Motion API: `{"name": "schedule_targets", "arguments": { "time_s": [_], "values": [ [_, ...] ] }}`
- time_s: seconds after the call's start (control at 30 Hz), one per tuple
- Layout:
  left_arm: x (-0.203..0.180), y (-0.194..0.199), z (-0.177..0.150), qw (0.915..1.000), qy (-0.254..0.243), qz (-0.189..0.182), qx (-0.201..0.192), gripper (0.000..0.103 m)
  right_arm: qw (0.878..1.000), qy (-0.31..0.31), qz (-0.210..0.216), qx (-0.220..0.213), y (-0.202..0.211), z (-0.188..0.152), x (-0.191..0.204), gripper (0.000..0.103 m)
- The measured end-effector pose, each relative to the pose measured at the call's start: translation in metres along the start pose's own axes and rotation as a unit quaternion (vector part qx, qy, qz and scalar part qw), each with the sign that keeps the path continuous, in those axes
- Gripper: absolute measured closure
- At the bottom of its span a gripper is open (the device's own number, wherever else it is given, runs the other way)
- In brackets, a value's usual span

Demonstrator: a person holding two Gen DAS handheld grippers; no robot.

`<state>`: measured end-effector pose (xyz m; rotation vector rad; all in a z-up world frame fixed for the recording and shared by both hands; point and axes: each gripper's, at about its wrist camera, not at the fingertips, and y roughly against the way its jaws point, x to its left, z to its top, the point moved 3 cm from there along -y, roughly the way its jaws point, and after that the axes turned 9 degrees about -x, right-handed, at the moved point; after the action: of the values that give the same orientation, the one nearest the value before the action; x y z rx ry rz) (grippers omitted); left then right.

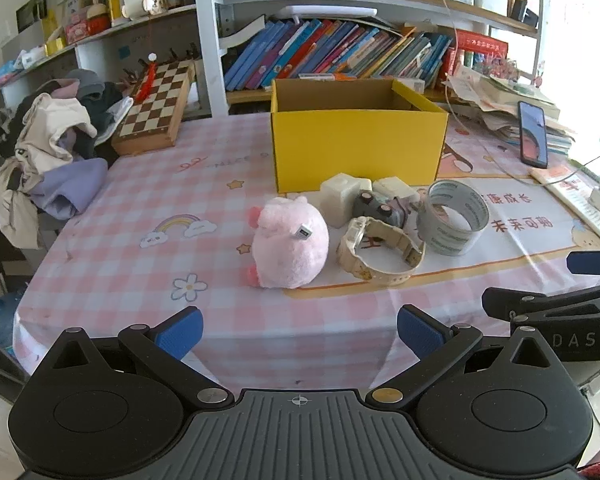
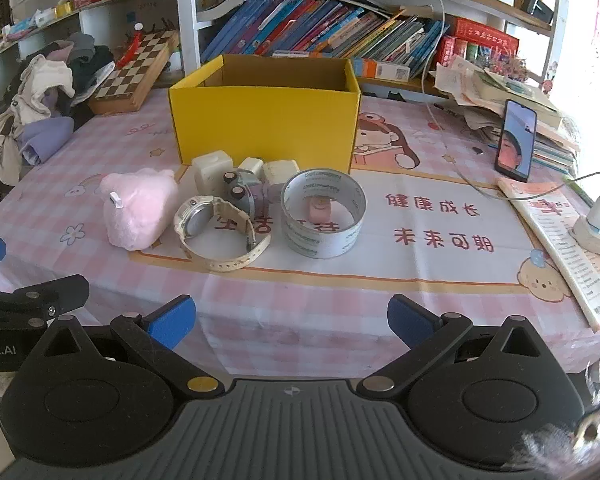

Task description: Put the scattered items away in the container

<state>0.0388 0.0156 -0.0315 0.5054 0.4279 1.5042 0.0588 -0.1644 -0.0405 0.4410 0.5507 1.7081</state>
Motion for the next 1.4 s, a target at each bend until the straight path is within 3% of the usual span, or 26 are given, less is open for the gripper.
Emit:
{"name": "schedule_targets", "arguments": {
  "time_s": [0.47, 0.97, 1.4],
  "values": [
    [-0.005, -0.016, 0.005, 0.9997, -0.021, 0.008, 0.008, 0.000, 1.000, 0.000, 0.008, 0.010, -0.020, 0.006, -0.002, 0.000],
    [0.003, -0.043, 0.012, 0.9997, -0.010, 0.008, 0.022, 0.000, 1.000, 0.004, 0.011, 0.022, -0.047, 0.019, -0.003, 0.000],
    [0.015, -0.056, 0.019, 0.9991, 0.034, -0.021, 0.012, 0.000, 1.000, -0.001, -0.004, 0.013, -0.061, 0.030, -0.009, 0.002]
  ]
}}
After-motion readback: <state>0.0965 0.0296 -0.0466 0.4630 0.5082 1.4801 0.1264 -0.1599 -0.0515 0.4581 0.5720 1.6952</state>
